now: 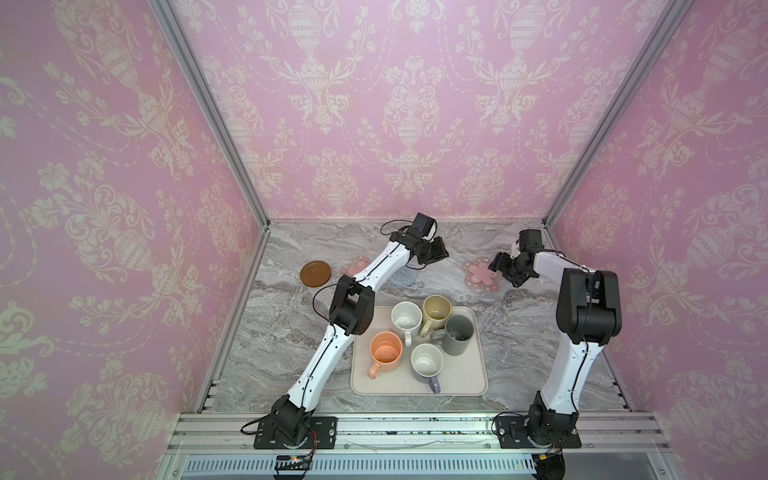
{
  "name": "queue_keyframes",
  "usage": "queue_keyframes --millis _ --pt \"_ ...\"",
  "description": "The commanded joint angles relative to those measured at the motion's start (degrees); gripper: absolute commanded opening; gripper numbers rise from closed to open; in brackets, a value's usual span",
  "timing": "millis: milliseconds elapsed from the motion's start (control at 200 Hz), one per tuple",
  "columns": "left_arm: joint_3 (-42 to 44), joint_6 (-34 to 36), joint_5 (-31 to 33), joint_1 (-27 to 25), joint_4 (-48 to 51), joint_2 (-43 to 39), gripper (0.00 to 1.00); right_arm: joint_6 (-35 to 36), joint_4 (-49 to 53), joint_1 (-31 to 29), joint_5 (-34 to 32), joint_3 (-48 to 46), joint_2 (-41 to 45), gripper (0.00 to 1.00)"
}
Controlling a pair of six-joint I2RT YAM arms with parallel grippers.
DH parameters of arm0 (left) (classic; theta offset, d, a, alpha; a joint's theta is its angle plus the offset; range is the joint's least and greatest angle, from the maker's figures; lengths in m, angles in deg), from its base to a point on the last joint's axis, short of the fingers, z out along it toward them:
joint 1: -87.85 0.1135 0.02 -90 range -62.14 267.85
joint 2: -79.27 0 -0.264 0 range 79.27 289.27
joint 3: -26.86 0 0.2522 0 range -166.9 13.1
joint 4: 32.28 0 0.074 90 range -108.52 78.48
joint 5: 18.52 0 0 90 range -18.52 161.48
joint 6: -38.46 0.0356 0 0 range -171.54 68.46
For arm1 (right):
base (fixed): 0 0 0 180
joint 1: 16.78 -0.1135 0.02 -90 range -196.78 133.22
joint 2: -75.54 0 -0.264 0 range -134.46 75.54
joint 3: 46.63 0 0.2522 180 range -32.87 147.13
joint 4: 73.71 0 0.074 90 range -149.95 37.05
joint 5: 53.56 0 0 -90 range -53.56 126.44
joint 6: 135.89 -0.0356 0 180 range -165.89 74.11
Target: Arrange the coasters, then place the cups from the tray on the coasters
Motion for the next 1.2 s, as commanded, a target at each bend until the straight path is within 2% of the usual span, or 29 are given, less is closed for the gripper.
queue_keyframes --millis 0,751,1196 --pt "1.9 -1.4 -2.2 0.2 -0.8 2.1 0.29 -1.1 0.6 -0.1 0.4 0.2 -1.6 0.73" --pt "6.7 -3.6 -6.3 0.3 -3.0 2.2 0.31 0.3 4.1 -7.4 0.9 5.5 -3.6 0.72" --pt "20.4 -4.2 -7.9 0.2 -7.8 -5.1 0.31 -1.5 4.1 -10.5 1.5 6.3 -3.0 0.72"
